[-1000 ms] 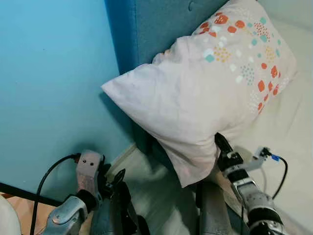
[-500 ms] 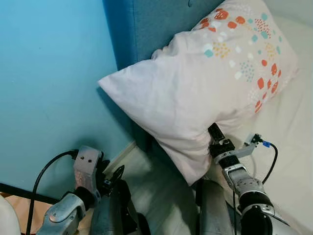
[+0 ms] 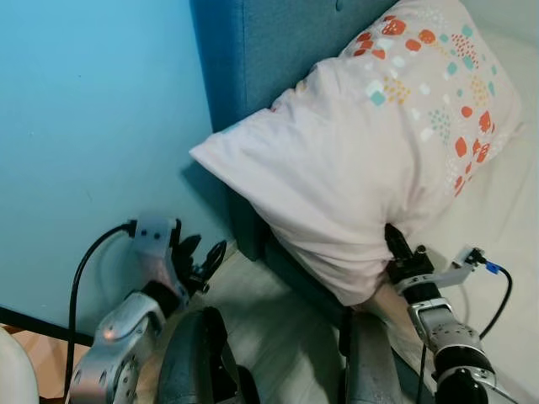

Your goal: Clean up the room

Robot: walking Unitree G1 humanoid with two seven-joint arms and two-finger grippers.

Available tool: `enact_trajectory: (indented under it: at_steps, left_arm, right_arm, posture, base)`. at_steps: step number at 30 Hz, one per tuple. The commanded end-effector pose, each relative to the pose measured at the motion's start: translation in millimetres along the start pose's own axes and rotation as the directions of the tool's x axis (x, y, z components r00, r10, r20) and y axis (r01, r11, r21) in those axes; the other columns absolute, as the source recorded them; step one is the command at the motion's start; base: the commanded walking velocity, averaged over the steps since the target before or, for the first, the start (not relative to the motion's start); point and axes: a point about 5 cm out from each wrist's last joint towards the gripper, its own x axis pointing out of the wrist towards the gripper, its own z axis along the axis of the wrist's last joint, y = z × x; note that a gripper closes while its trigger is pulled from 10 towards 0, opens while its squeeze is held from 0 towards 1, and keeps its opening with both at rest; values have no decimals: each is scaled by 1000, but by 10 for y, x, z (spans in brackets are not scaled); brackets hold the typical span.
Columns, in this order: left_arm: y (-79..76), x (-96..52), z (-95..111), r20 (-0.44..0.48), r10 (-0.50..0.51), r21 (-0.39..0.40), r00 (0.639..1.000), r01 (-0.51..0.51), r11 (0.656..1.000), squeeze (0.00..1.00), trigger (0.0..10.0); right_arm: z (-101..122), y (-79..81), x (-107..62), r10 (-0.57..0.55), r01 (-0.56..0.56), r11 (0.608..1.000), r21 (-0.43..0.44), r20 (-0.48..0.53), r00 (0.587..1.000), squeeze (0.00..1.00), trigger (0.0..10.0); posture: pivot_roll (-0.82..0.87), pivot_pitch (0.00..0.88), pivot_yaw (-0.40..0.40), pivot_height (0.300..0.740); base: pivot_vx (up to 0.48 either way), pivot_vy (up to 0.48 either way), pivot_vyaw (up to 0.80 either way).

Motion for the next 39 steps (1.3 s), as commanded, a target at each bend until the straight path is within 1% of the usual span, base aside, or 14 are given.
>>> enact_trajectory:
  at_steps: [1,12,19,21,23,25,26,27,29,30,31,32,33,39]
  left_arm:
    - [7,-2,-73,-26,10,-32,1000,-11,999,0,10000]
    - [-293,254,-64,13,-146,-59,989,147,987,0,10000]
    - [-531,225,-361,-111,-350,-368,930,289,884,0,10000]
    - [-531,225,-361,-111,-350,-368,930,289,884,0,10000]
    - [-475,226,-454,-134,-309,-412,942,230,882,0,10000]
    - [-464,234,-465,-133,-296,-419,946,217,882,0,10000]
    - [-462,244,-470,-132,-292,-416,947,214,884,0,10000]
    - [-462,244,-470,-132,-292,-416,947,214,884,0,10000]
    - [-477,272,-476,-126,-295,-405,947,223,887,0,10000]
    - [-477,272,-476,-126,-295,-405,947,223,887,0,10000]
    - [-487,289,-477,-126,-300,-384,946,232,894,0,10000]
    - [-487,289,-477,-126,-300,-384,946,232,894,0,10000]
    - [-496,304,-468,-126,-307,-371,943,242,896,0,10000]
    - [-492,337,-428,-119,-298,-327,947,246,913,0,10000]
  right_arm:
    - [130,-73,-105,-40,42,999,-30,62,997,0,0]
    - [810,106,29,-148,218,932,-291,245,958,0,0]
    - [925,535,354,-111,234,776,-585,238,965,0,0]
    - [925,535,354,-111,234,776,-585,238,965,0,0]
    - [943,661,429,-142,310,670,-674,294,945,0,0]
    - [955,682,440,-147,330,649,-686,313,939,0,0]
    - [941,744,472,-157,352,541,-764,320,934,0,0]
    - [941,744,472,-157,352,541,-764,320,934,0,0]
    - [853,863,555,-148,357,341,-869,326,934,0,0]
    - [853,863,555,-148,357,341,-869,326,934,0,0]
    - [807,928,601,-155,359,187,-914,333,930,0,0]
    - [807,928,601,-155,359,187,-914,333,930,0,0]
    - [743,1002,657,-152,364,116,-924,345,926,0,0]
    - [460,1045,843,-203,357,36,-933,343,917,0,0]
  posture:
    - [97,233,47,490]
    - [32,134,22,490]
    - [-6,100,9,490]
    - [-6,100,9,490]
    - [-16,98,10,490]
    - [-16,96,8,490]
    - [-19,92,6,490]
    - [-19,92,6,490]
    - [-21,87,3,490]
    - [-21,87,3,490]
    - [-21,82,-4,490]
    - [-21,82,-4,490]
    - [-21,80,-8,490]
    - [-15,72,-26,490]
  base:
    - [0,0,0]
    - [0,0,0]
    - [0,0,0]
    - [0,0,0]
    - [0,0,0]
    - [0,0,0]
    - [0,0,0]
    - [0,0,0]
    - [0,0,0]
    - [0,0,0]
    - [0,0,0]
    - [0,0,0]
    - [0,0,0]
    - [0,0,0]
